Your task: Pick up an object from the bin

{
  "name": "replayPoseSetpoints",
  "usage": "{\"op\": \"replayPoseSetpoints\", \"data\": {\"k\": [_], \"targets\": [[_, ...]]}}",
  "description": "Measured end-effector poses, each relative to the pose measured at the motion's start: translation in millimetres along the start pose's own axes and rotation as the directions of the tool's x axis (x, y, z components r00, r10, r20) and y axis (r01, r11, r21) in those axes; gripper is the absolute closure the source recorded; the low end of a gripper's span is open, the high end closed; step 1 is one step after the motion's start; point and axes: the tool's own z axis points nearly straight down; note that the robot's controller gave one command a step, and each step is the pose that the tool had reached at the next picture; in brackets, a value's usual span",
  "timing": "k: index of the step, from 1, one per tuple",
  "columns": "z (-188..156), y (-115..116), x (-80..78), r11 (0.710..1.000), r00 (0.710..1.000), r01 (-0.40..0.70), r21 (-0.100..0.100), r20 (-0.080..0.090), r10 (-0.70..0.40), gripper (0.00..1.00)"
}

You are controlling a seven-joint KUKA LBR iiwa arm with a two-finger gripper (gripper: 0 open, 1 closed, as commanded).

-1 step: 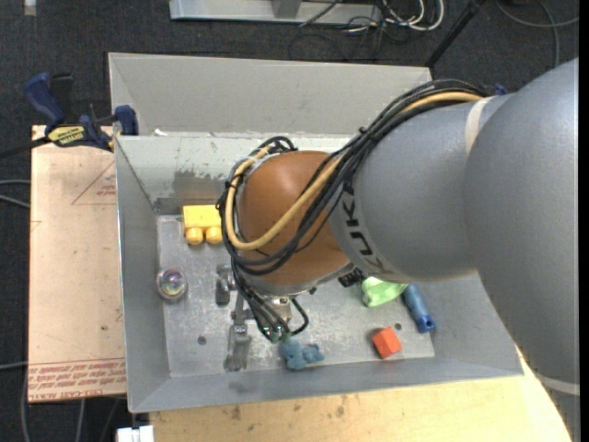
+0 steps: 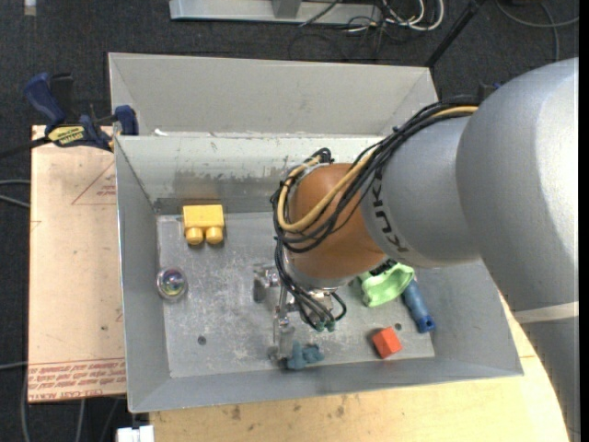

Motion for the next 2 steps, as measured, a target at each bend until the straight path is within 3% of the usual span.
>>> {"op": "replayPoseSetpoints", "data": {"k": [1, 2], "targets": [[-94.9, -63.5, 21.9, 0.966, 0.966, 0.260, 0.000, 0.010, -0.260, 0.00], [-13.3, -35.7, 41.2, 0.772, 0.772, 0.635, 0.006, 0.018, -0.635, 0.00]]}}
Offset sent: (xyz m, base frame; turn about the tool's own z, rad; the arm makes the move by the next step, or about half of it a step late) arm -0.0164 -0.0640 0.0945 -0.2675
